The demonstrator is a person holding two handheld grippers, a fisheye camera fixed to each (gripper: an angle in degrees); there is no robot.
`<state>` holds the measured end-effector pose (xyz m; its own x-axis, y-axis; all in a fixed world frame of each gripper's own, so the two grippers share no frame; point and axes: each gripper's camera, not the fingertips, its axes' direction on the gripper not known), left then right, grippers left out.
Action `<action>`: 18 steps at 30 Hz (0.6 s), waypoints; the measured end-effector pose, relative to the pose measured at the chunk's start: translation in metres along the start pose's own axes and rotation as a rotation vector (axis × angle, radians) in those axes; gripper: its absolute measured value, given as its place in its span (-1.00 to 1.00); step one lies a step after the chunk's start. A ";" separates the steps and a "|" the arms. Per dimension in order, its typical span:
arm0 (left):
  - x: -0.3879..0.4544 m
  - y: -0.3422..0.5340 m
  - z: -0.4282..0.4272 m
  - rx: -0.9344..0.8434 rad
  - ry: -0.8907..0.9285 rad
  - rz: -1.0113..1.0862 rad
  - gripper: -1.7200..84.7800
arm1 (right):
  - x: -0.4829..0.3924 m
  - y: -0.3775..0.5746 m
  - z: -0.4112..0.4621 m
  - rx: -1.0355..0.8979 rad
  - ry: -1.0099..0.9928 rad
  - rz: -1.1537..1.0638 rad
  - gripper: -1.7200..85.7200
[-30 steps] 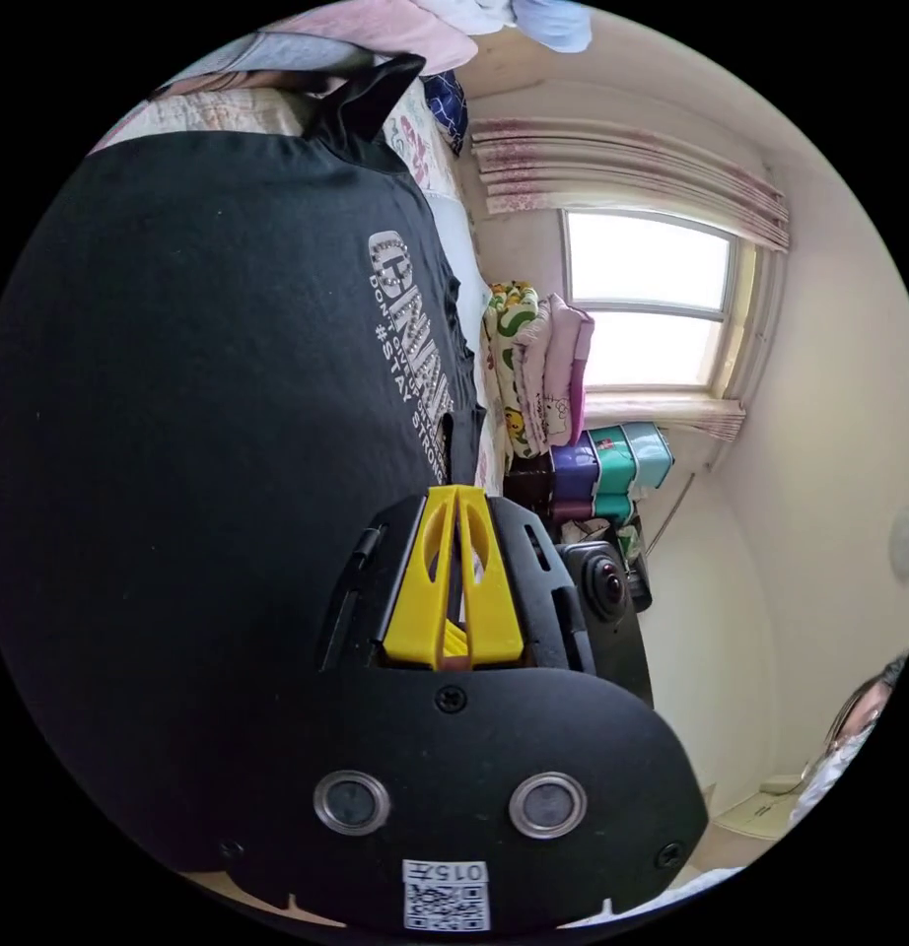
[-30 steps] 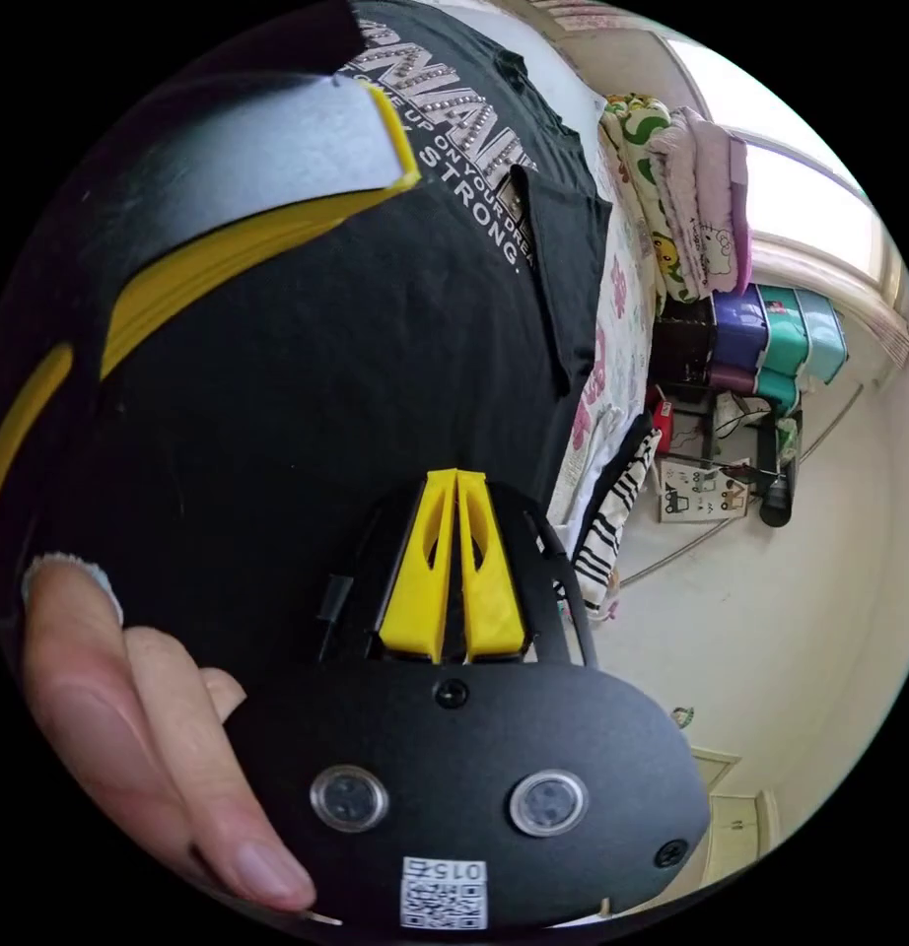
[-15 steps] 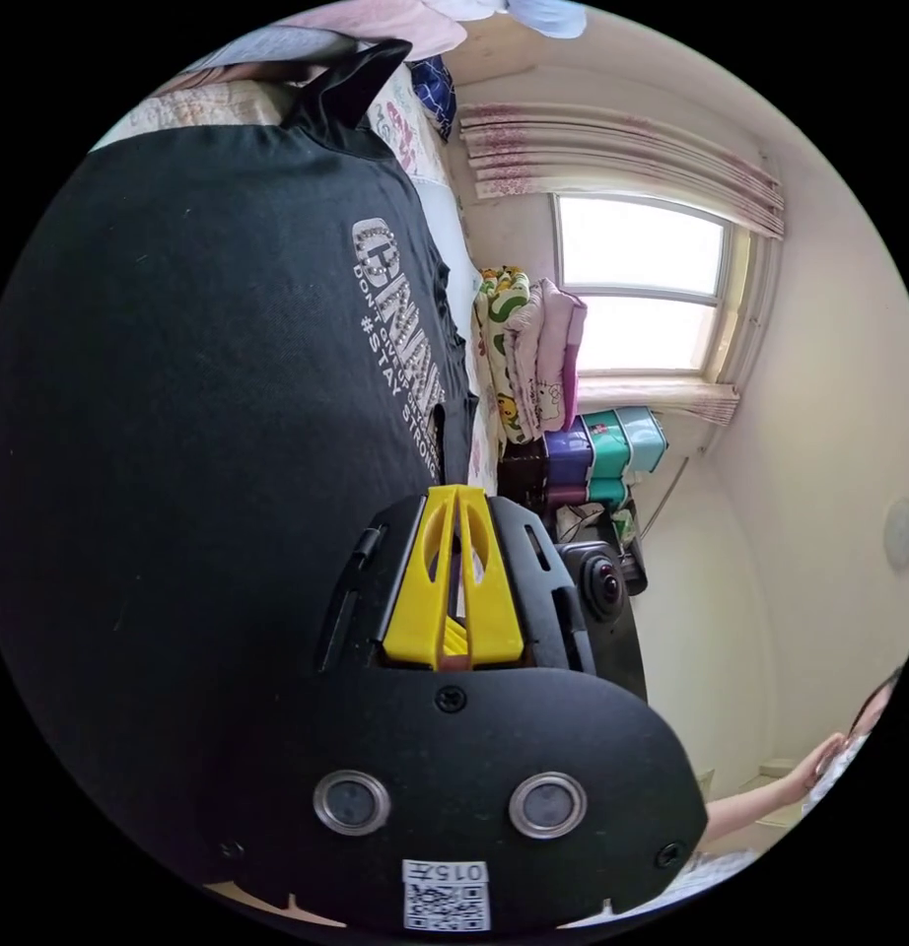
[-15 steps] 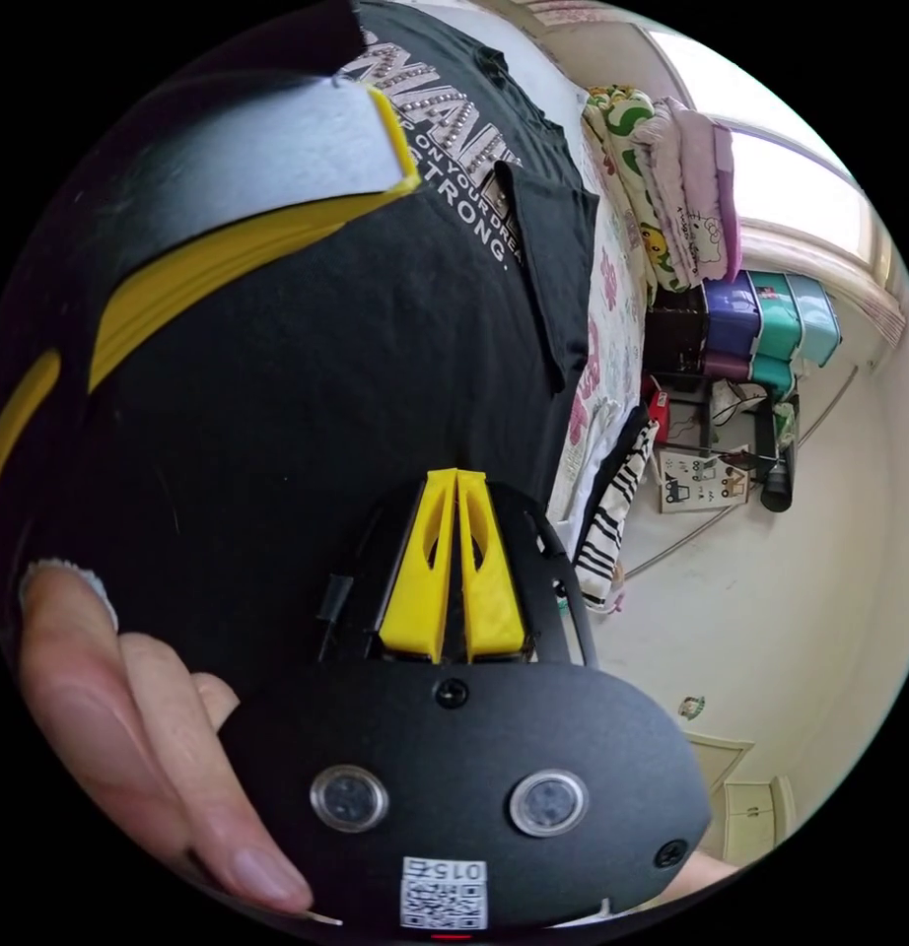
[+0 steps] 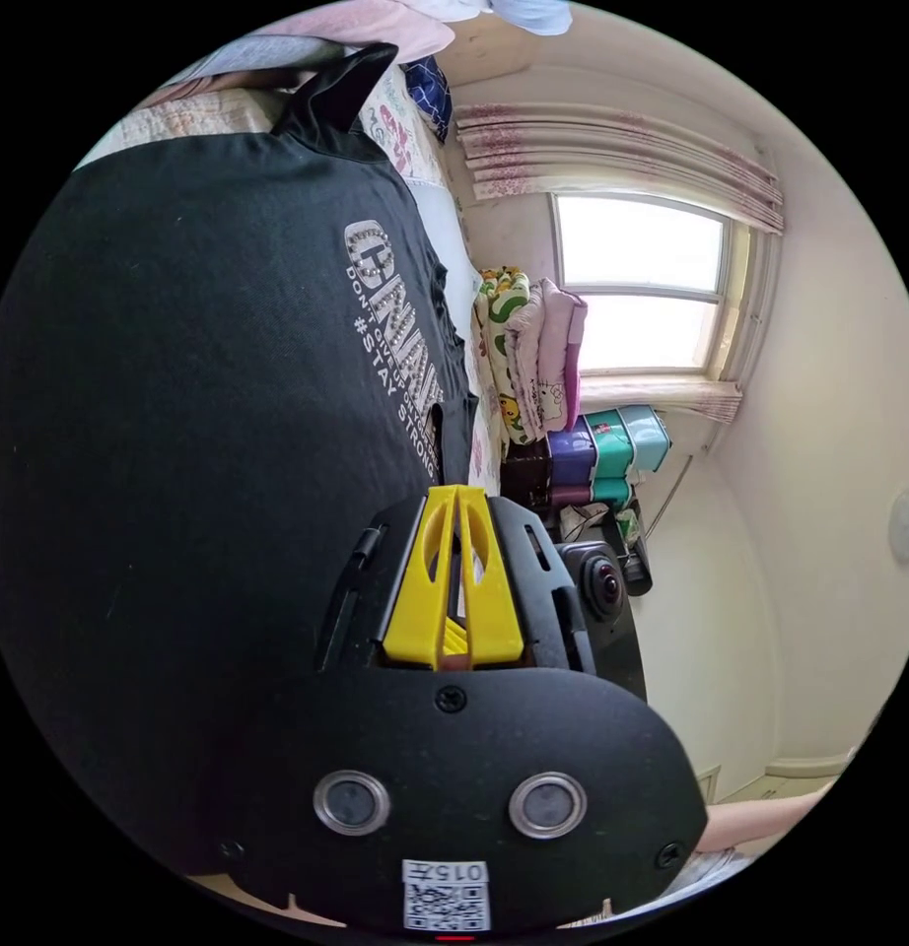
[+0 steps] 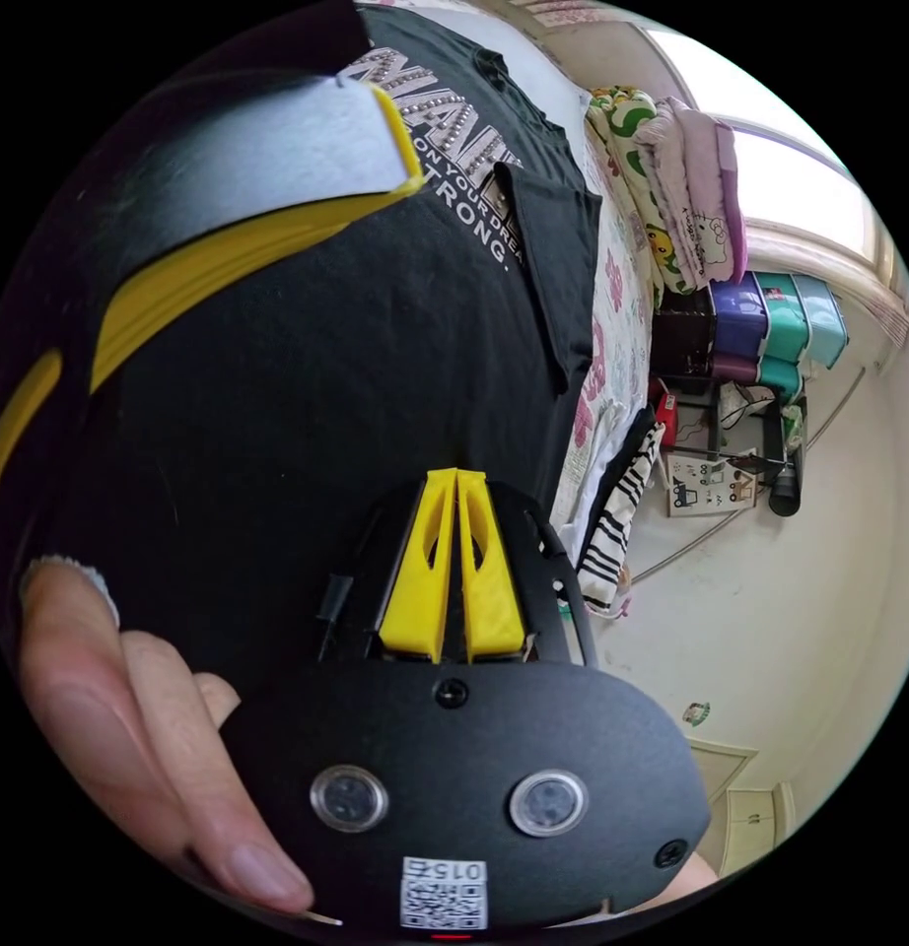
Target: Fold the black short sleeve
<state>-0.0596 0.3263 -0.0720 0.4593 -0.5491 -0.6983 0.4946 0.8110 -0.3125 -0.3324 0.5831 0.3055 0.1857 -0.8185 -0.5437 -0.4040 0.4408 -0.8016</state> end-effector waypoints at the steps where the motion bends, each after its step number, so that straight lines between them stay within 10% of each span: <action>1: -0.001 0.000 0.000 0.001 0.001 -0.001 -0.98 | -0.001 0.003 0.004 0.001 0.000 -0.002 -0.97; 18: -0.006 0.001 -0.002 0.005 0.001 0.028 -0.98 | 0.000 0.036 0.042 0.027 -0.025 0.008 -0.97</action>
<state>-0.0640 0.3308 -0.0693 0.4722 -0.5256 -0.7076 0.4850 0.8253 -0.2894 -0.3089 0.6148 0.2667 0.2052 -0.8055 -0.5559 -0.3811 0.4574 -0.8035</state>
